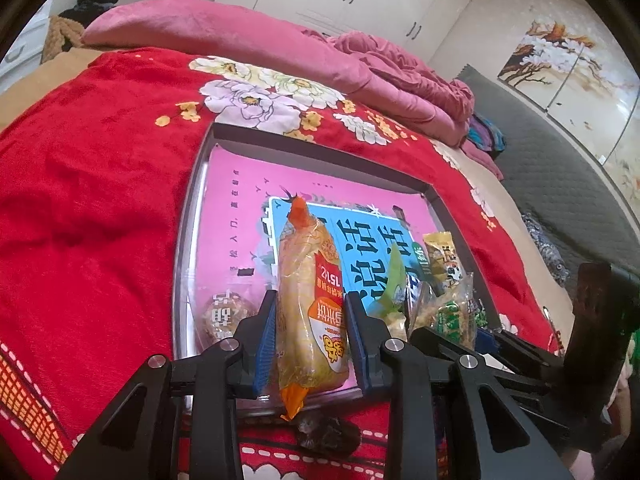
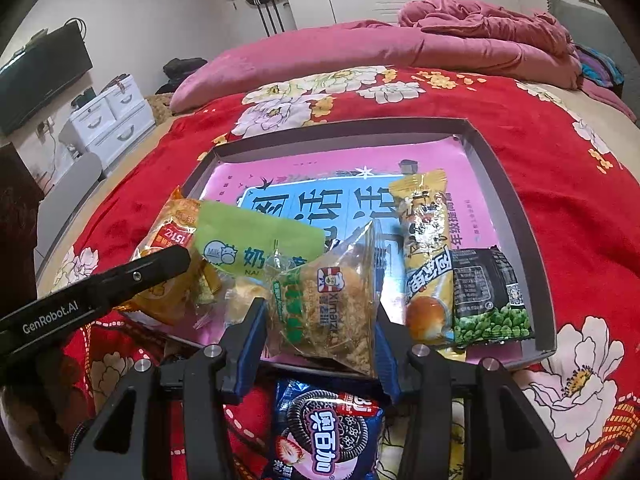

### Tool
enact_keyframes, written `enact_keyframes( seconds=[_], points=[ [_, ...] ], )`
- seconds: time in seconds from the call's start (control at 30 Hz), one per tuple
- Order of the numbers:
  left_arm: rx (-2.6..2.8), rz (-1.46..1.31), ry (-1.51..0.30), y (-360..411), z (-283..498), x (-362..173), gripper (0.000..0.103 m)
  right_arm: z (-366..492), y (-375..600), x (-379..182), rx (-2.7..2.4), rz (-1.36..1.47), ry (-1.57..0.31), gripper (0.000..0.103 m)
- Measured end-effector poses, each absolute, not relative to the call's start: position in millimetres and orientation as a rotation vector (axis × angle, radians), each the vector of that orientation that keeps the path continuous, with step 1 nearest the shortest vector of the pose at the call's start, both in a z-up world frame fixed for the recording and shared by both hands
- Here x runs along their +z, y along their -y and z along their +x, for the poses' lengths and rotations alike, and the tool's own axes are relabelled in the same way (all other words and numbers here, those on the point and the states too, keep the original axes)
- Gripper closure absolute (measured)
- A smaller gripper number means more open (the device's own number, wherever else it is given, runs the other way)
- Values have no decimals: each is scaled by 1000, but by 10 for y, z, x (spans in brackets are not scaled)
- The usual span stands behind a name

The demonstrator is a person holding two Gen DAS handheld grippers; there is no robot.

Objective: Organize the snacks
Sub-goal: 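Lower and open left tool on the orange bag in the tray while right tool releases the clear bag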

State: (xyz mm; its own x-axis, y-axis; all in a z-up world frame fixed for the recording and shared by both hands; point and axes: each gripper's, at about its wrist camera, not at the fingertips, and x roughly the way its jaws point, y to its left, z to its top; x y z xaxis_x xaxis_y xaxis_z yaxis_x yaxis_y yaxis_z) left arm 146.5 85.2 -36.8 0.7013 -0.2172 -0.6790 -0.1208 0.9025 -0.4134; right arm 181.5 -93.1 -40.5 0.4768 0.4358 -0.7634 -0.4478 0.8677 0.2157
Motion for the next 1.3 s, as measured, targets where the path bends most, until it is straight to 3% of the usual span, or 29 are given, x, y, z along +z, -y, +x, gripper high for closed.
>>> enact_keyframes(
  seconds=[0.97,1.3],
  points=[
    [-37,-446,-789,-894,1459,-356,69,1721,1117,-327,463,-37,-919,47],
    [-50,-438,-789,-867,1439,-327,62,1647,1281,-244,444,-1,-909,47]
  ],
)
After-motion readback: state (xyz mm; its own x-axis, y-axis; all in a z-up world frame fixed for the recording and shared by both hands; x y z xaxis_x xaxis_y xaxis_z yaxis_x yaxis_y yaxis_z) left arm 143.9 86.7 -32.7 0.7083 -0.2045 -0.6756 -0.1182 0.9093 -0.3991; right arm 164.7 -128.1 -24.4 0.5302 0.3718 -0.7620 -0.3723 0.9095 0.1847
